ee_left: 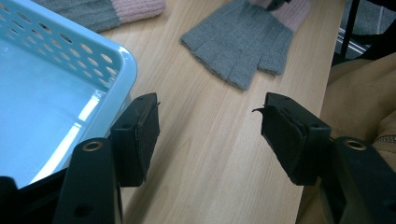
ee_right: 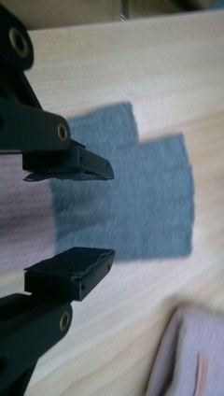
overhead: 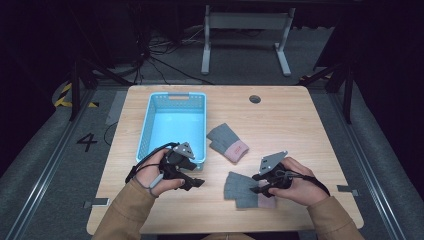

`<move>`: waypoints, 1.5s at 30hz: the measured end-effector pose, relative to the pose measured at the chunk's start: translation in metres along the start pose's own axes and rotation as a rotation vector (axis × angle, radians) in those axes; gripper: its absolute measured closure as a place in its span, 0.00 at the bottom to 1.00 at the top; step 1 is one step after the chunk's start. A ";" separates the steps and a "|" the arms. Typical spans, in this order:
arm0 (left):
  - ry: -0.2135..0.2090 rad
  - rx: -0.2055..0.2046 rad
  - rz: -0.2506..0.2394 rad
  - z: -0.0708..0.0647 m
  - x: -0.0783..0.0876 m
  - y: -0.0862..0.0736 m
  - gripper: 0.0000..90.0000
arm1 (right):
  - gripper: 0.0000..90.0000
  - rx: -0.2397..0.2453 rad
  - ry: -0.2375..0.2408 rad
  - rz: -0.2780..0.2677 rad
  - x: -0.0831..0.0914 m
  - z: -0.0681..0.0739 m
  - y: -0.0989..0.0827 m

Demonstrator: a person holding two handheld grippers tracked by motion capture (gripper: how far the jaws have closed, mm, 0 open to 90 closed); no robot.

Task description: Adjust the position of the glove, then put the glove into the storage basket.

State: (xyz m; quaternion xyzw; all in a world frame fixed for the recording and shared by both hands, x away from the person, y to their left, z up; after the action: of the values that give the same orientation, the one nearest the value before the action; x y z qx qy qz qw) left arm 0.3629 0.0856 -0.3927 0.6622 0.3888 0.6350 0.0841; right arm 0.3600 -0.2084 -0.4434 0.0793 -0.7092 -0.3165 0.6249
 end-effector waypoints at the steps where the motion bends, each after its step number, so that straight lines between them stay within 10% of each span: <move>1: -0.002 -0.004 -0.001 0.000 0.000 0.001 0.42 | 0.67 -0.045 -0.031 -0.009 0.005 -0.005 -0.002; 9: -0.009 -0.020 0.003 0.000 -0.003 0.007 0.42 | 0.81 -0.280 -0.114 -0.083 0.018 -0.021 -0.012; 23: -0.006 -0.025 0.004 0.001 -0.008 0.011 0.40 | 0.71 -0.460 -0.198 -0.169 0.032 -0.035 -0.021; 45: -0.003 -0.018 0.004 0.001 -0.005 0.009 0.40 | 0.65 -0.480 -0.261 -0.146 0.018 -0.063 0.022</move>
State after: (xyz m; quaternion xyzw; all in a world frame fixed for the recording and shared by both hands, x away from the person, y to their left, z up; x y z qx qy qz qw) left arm 0.3680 0.0771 -0.3913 0.6631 0.3815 0.6378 0.0893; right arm 0.4216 -0.2224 -0.4154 -0.0616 -0.6808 -0.5273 0.5047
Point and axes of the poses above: each handheld gripper's, and its own axes: x roughly backward along the jaws, y roughly out of its top, z roughly to its left, the point moved 3 cm from there along -x, roughly forward along the jaws
